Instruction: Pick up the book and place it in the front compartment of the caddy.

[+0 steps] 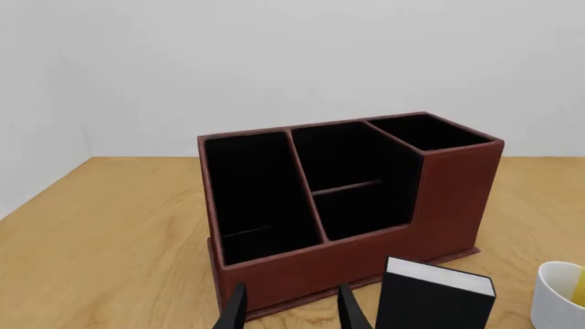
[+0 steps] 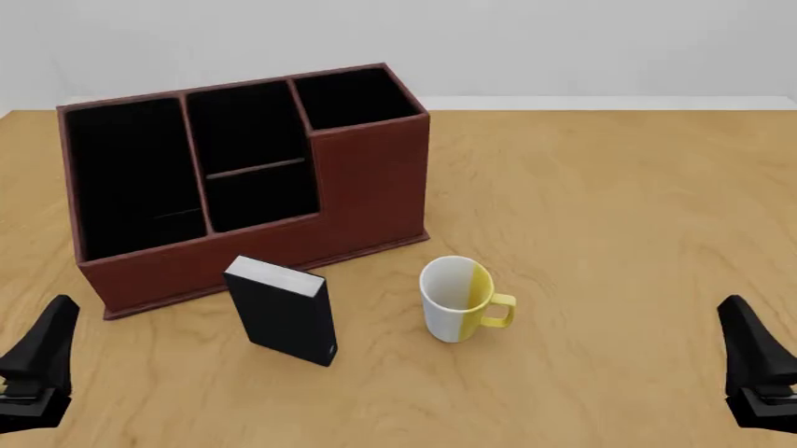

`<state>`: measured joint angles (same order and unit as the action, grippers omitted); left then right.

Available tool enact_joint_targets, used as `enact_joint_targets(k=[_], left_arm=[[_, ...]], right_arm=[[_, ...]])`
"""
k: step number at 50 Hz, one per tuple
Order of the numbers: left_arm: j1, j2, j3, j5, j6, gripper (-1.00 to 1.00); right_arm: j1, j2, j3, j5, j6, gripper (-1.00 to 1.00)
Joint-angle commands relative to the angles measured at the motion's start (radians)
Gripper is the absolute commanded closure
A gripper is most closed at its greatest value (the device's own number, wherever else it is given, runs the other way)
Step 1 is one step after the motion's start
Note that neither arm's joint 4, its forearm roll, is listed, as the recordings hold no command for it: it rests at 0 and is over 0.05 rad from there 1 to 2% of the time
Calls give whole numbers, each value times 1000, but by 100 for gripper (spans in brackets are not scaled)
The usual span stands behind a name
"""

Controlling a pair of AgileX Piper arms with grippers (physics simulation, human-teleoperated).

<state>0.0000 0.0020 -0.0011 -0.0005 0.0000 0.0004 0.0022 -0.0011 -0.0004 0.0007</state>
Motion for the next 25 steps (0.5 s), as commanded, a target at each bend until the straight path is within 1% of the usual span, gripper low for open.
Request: enact_joint_targets(k=[1,13,14,16,17,18,19,22,25], left_arm=[[0,7,-3,-2,0,-100],[0,12,-3,-7,1,-100],[0,13,-3,-8,1,-100],[0,14,-3,-9,1,-100],[0,14,-3,-10,1,-100],[0,14,-3,-10,1,-100],[0,15,-3,-10,1,-100],[0,16,-4,-10,0,-100],[1,16,-4,-11,1,-100]], right_arm=[[2,10,-3,-3,6,-100],[17,26,-4,-10,-7,-100],[31,32,-4,-10,-15,-100],[44,48,-6,-21,-11,-100],[54,63,-10,-32,-25,-100],[52,72,-14,-38,-20,-100],[39,112,-37,-55,20,-100],[48,164,-86,-76,-11,-100],[93,229,-147,-77,-35,-100]])
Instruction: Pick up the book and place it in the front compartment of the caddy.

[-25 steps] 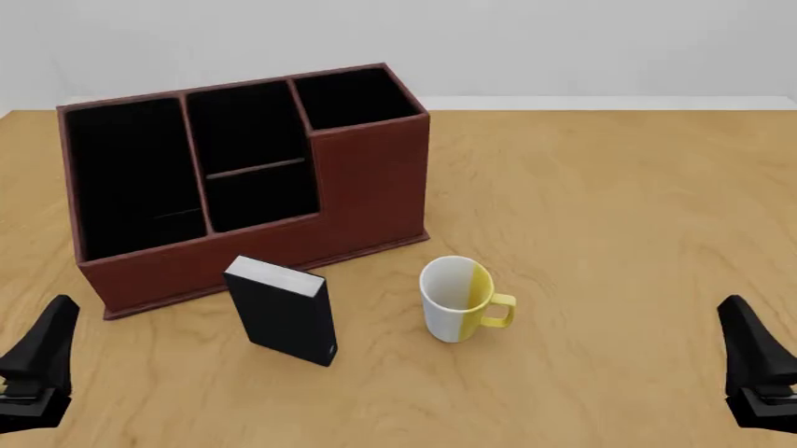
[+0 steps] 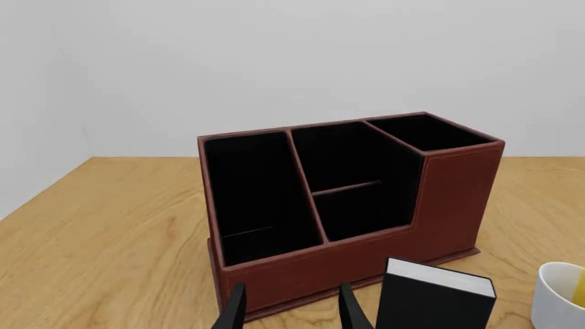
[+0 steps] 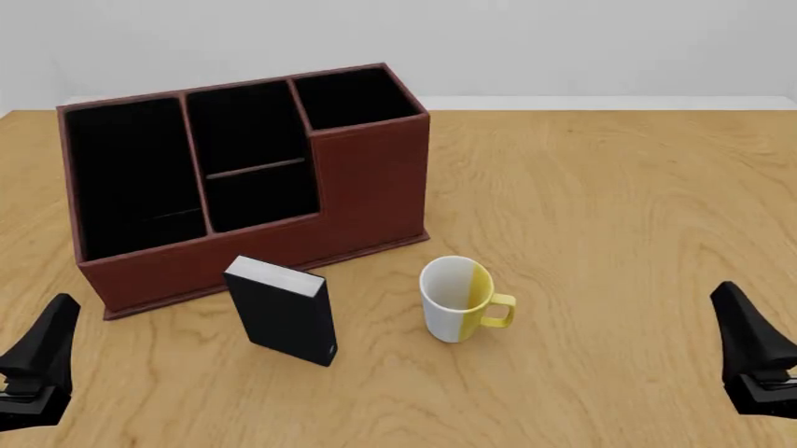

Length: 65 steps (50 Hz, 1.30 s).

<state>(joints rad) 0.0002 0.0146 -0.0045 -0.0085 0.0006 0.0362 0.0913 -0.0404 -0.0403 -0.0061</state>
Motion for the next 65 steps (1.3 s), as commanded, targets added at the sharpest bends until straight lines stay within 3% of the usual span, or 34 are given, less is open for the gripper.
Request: enact_joint_targets(k=[1,15,20,22,27,28,30,32,33,36,37,38,42,46,50,55,65], left_arm=[[0,4,-1,-3,0,-100],[0,3,-1,-2,0,-100],[0,3,-1,-3,0,-100],[0,3,-1,-3,0,-100],[0,4,-1,-3,0,-100],[0,4,-1,-3,0,-100],[0,4,-1,-3,0,-100],[0,4,-1,-3,0,-100],[0,4,-1,-3,0,-100],[0,3,-1,-3,0,-100],[0,4,-1,-3,0,-100],[0,4,-1,-3,0,-100],[0,3,-1,-3,0,-100],[0,3,-1,-2,0,-100],[0,4,-1,-3,0,-100],[0,4,-1,-3,0,-100],[0,3,-1,-3,0,-100]], right_arm=[[68,167,-130,-38,-34,-100],[200,506,-481,-8,-79,-100],[296,660,-645,31,-100,-100],[316,703,-697,56,-81,-100],[391,796,-800,95,-183,-100],[425,827,-843,119,-202,-100],[468,885,-927,188,-165,-100],[497,915,-963,223,-182,-100],[524,936,-988,254,-158,-100],[569,1007,-1047,323,-176,-100],[587,1008,-1050,320,-220,-100],[586,1041,-1092,354,-187,-100],[663,1098,-1195,459,-208,-100],[721,1171,-1312,576,-179,-100],[757,1229,-1379,665,-242,-100],[802,1282,-1483,764,-246,-100],[859,1444,-1692,973,-324,-100]])
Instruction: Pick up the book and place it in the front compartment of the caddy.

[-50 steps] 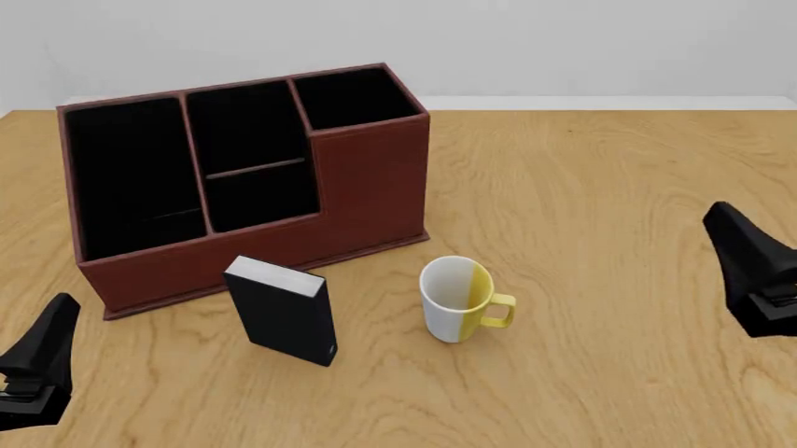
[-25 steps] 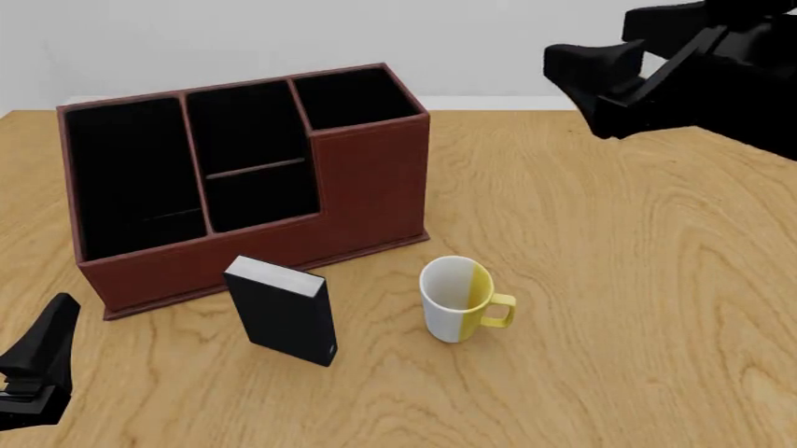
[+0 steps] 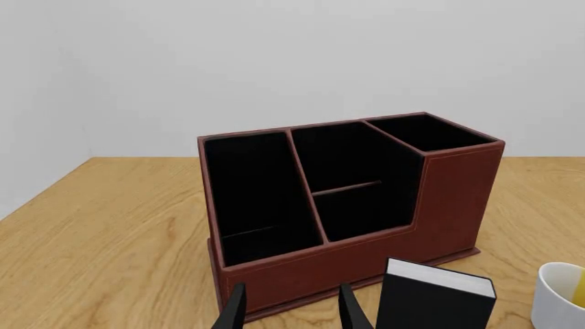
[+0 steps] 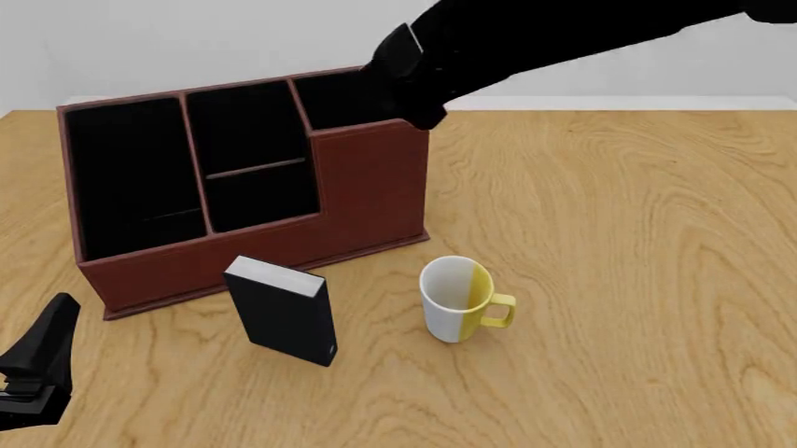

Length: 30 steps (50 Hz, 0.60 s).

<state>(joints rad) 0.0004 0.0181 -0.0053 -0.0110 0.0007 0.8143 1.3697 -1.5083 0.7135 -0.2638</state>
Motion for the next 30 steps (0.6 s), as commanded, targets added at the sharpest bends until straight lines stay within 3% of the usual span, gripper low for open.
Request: enact_joint_targets(k=[1,7,15,23,30], left_arm=[[0,0,0,0,0,-100],[0,0,0,0,0,-100],[0,0,0,0,0,-100],[0,0,0,0,0,-100],[0,0,0,0,0,-100]], right_arm=[[89,181,-244,234,-69,-100],[135,296,-374,344,-87,-100],[132,437,-513,438,-140,-100],[126,551,-621,495,-164,-100],[100,609,-649,503,-181,-100]])
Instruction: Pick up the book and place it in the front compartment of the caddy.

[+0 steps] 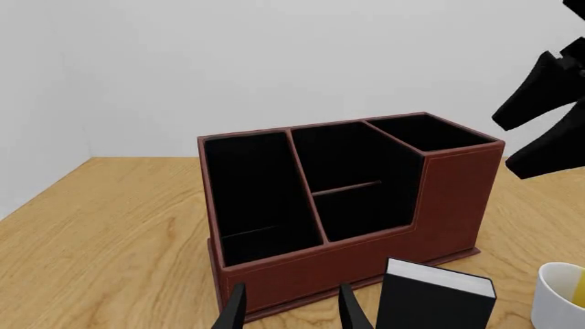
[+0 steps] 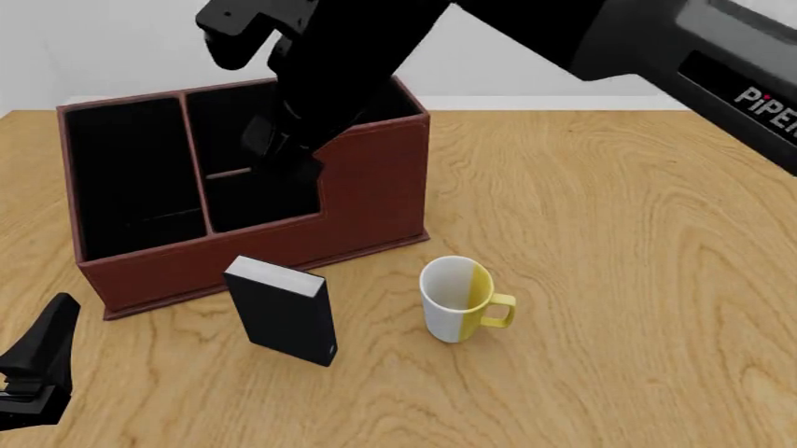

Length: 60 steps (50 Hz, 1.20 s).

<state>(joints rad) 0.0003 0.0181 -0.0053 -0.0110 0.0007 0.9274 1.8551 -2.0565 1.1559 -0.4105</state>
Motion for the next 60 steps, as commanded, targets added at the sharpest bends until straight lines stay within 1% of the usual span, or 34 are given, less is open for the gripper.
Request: enact_joint_targets(k=[1,5,13,21,26,28,31,44,60], left_arm=[[0,0,0,0,0,-100],[0,0,0,0,0,-100],[0,0,0,0,0,-100],[0,0,0,0,0,-100],[0,0,0,0,0,-100],[0,0,0,0,0,-100],[0,0,0,0,0,-100],[0,0,0,0,0,-100],[0,0,0,0,0,-100]], right_arm=[[-14,128,-103,59,-34,-100],[-3,147,-106,52,-21,-100],[34,140,-43,6,11,-100],[51,135,74,-83,40,-100],[60,139,105,-114,56,-100],[69,135,131,-135,71,-100],[74,133,176,-169,79,-100],[92,116,295,-264,125,-100],[88,122,360,-318,137,-100]])
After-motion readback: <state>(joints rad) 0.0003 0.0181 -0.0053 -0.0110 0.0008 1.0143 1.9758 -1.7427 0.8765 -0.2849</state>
